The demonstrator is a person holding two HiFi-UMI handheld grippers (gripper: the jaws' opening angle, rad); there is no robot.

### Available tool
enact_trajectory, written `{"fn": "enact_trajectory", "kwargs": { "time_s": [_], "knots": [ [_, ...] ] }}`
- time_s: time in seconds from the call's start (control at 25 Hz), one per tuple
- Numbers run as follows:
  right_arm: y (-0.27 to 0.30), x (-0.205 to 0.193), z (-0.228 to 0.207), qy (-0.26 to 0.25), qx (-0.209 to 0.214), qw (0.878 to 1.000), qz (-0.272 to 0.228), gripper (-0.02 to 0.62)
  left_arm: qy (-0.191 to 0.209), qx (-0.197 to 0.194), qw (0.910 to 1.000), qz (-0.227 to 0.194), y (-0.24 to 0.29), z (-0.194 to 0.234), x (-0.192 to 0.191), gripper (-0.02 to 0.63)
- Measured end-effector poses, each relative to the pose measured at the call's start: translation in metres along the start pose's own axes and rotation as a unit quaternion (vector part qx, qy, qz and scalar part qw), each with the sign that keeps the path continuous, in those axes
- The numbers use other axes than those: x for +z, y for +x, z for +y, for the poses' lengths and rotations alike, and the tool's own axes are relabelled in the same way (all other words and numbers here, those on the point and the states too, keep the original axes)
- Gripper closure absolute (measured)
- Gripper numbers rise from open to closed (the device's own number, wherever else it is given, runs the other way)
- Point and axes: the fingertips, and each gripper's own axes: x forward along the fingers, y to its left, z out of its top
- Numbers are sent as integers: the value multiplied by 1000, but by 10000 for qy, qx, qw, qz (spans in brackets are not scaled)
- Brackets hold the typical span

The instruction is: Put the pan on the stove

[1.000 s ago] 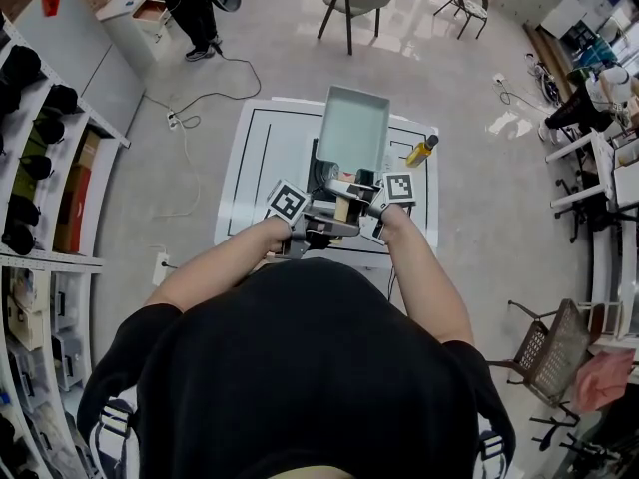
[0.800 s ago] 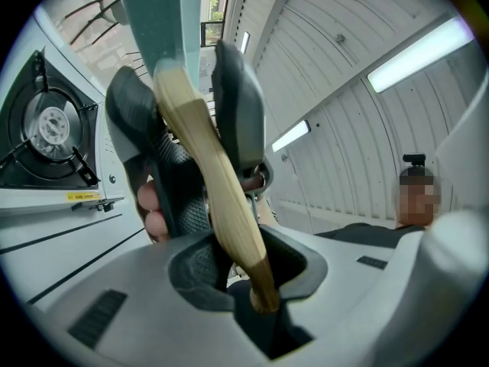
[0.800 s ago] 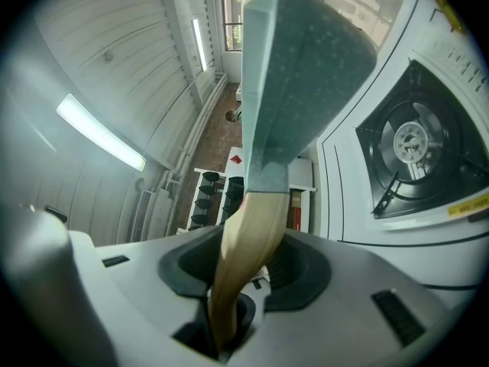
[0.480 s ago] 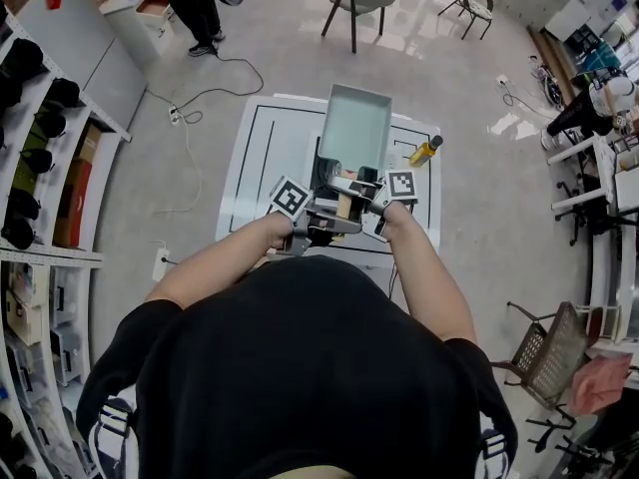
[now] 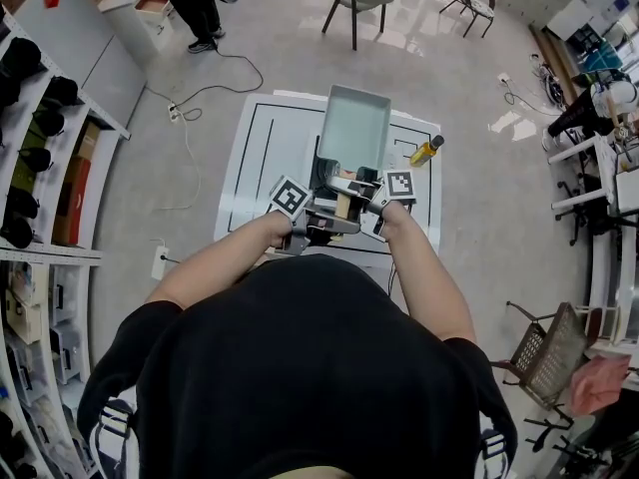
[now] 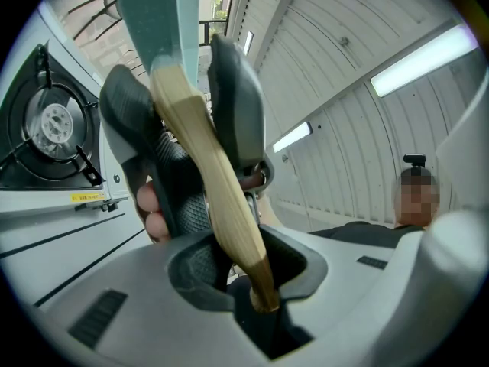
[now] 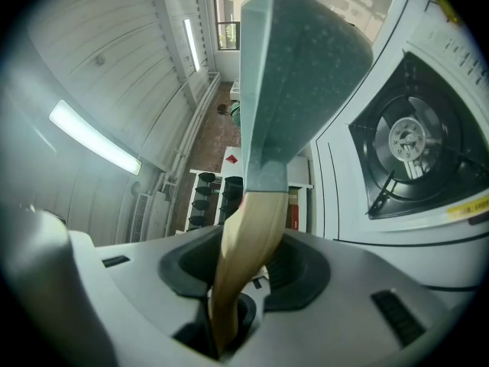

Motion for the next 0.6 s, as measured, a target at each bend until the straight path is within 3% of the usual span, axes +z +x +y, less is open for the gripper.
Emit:
{"fn": "enact_trajectory", "kwargs": {
  "time_s": [0.6],
  "knots": [
    [3,0,-25,308,-11,9995,44,453,-223,-82,9997,-68,-4,16,0,508]
  ]
}}
